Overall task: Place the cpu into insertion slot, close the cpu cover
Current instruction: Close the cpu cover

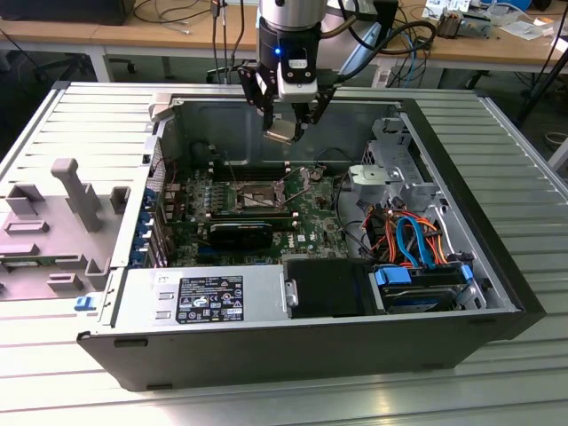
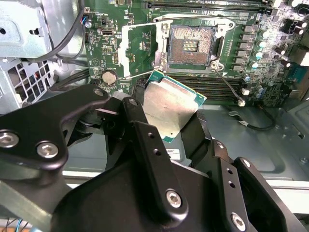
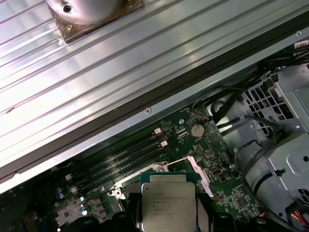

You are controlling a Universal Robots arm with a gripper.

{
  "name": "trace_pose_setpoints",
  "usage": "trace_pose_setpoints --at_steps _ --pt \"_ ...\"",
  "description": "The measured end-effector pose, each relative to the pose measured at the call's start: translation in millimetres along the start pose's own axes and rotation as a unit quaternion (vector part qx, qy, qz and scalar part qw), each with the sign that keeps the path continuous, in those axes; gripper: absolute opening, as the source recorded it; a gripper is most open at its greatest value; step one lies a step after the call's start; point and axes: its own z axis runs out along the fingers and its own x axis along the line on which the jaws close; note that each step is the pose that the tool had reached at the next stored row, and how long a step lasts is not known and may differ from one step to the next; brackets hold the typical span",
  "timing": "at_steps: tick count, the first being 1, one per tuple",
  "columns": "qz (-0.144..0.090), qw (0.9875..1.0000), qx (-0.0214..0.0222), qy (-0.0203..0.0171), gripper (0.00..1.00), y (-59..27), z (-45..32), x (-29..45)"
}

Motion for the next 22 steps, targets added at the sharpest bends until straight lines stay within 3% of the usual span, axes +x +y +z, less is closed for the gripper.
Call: trace_pose_setpoints --at_steps 22 --pt "0.015 0.9999 -0.0003 -0.0013 0.55 0.0 0.1 0.0"
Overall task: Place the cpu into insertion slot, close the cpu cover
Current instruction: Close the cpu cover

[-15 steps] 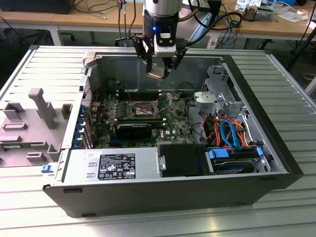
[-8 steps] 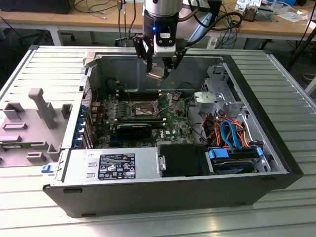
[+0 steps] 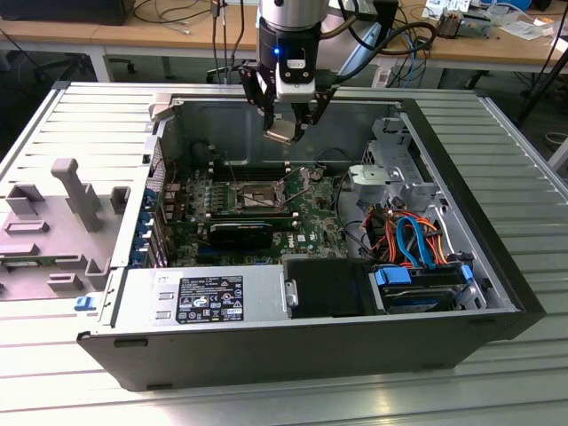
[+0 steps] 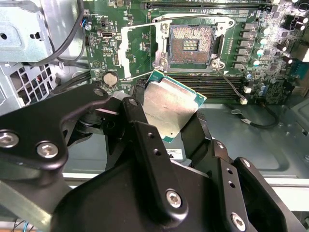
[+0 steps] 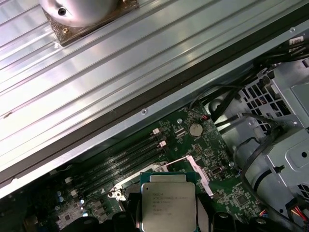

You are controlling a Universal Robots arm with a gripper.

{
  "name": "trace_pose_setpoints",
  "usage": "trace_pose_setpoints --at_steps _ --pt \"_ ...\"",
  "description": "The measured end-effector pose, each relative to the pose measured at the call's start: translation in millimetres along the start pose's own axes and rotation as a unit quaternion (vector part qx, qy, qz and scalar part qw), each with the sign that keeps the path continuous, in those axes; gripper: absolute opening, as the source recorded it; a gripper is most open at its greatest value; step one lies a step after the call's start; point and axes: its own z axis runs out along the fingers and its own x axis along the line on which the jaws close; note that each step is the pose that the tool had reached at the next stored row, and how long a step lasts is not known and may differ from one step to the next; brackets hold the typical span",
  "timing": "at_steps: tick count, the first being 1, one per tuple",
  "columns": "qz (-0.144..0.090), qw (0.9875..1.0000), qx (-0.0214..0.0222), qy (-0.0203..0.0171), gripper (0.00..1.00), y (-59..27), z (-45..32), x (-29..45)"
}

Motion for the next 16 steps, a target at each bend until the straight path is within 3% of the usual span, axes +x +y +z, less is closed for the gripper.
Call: trace_pose_setpoints --at_steps 16 --pt "0.011 0.9999 -0.0002 -0.001 0.55 0.0 0.0 0.0"
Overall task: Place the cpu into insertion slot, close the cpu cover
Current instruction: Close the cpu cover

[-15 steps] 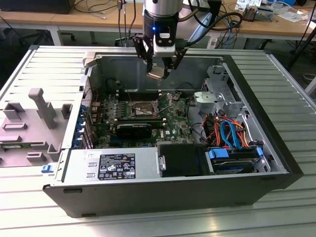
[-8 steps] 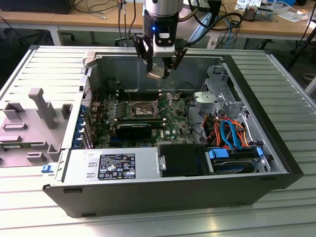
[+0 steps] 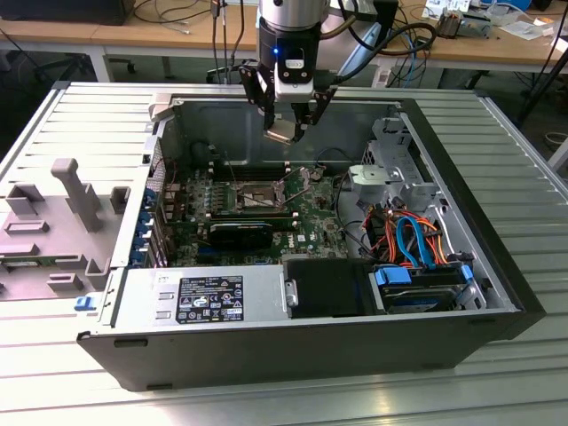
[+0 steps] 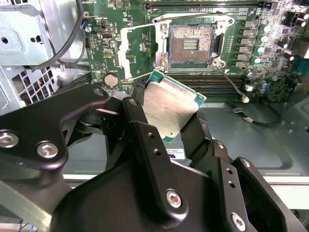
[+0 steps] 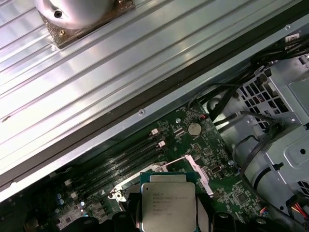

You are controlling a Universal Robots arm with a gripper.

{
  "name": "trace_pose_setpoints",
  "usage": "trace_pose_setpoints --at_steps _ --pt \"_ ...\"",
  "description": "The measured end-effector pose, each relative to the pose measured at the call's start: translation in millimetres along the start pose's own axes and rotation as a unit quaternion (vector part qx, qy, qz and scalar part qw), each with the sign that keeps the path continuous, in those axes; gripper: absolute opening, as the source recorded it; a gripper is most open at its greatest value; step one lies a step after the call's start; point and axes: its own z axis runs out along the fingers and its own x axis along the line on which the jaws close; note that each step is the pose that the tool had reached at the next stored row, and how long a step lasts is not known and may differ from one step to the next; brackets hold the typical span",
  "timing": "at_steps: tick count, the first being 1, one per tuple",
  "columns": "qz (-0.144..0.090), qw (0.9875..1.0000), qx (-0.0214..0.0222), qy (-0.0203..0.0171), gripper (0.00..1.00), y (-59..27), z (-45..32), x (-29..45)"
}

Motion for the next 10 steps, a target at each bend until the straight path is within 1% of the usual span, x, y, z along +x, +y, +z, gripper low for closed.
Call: trace_pose_setpoints --at_steps 10 --pt "0.006 1.0 -0.0001 -0.0005 0.55 0.0 0.0 0.0"
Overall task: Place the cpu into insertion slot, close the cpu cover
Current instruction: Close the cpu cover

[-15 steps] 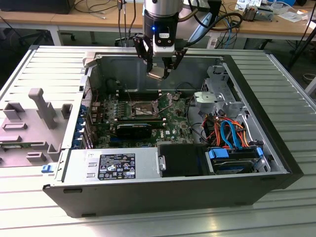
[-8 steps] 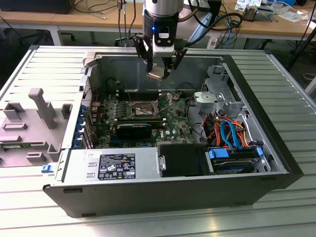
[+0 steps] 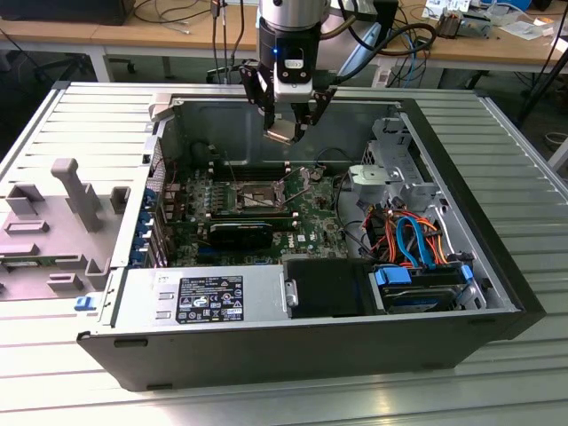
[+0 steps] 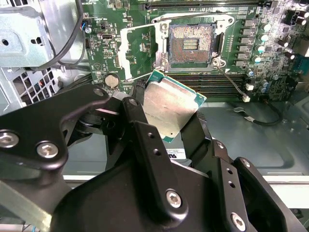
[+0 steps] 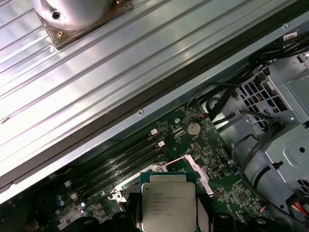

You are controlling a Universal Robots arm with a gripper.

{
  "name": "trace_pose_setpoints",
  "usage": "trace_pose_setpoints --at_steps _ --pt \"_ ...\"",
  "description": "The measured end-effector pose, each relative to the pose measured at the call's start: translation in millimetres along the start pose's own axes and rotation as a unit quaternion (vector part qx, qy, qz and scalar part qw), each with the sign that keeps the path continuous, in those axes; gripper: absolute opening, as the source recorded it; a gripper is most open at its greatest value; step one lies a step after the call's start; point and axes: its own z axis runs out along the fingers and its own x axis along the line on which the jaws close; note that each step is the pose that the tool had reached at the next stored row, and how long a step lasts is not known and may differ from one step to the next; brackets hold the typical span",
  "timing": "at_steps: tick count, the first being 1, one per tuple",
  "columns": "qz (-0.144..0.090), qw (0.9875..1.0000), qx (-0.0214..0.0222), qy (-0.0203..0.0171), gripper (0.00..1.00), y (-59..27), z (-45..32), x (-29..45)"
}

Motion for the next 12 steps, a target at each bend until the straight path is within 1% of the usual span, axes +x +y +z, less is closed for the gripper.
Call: trace_pose_setpoints --at_steps 12 --pt "0.007 1.0 -0.0001 -0.0006 0.55 0.0 0.1 0.0"
